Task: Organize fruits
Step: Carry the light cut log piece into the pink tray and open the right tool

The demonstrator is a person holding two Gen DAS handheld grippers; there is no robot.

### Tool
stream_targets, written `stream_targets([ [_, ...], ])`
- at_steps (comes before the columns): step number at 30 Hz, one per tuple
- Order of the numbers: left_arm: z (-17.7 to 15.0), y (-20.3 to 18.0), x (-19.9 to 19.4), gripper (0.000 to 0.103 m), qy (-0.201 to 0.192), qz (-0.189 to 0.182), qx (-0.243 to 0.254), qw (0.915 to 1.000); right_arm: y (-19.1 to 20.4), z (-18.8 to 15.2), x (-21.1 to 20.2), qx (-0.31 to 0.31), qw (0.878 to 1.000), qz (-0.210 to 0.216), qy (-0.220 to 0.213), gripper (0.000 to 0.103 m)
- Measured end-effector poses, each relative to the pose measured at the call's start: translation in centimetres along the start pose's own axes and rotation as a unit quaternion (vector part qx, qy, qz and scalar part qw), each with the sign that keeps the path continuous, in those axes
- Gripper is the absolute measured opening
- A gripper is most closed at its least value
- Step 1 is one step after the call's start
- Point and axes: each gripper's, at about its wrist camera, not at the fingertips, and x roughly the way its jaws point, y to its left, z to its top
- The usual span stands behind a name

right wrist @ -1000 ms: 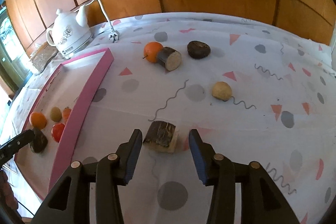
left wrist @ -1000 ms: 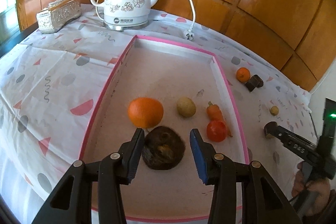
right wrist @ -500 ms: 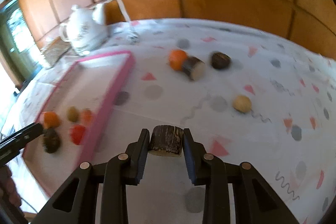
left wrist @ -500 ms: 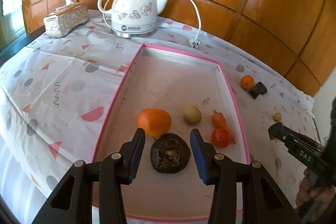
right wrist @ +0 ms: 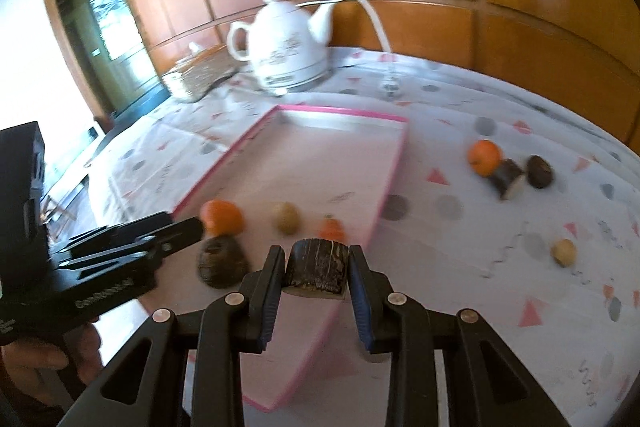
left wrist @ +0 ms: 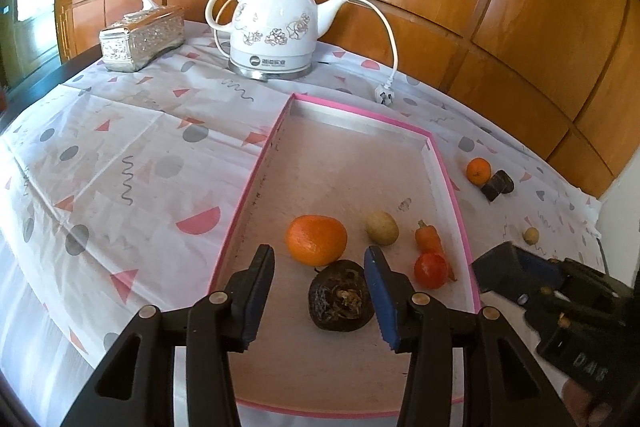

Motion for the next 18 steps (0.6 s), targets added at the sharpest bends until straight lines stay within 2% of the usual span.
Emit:
stream_targets([
  [10,0.0,0.4,0.0,0.049,0.003,0.003,-0.006,1.0000,2.6,0.5,2.5,-0.026,0.999,0.021,0.026,0.032],
  [18,0.1,1.0,-0.1,0.053,0.002,0.008,-0.017,0.9998,2.2,0.9,3.3,0.001,1.000,0.017,0.022,0.038],
])
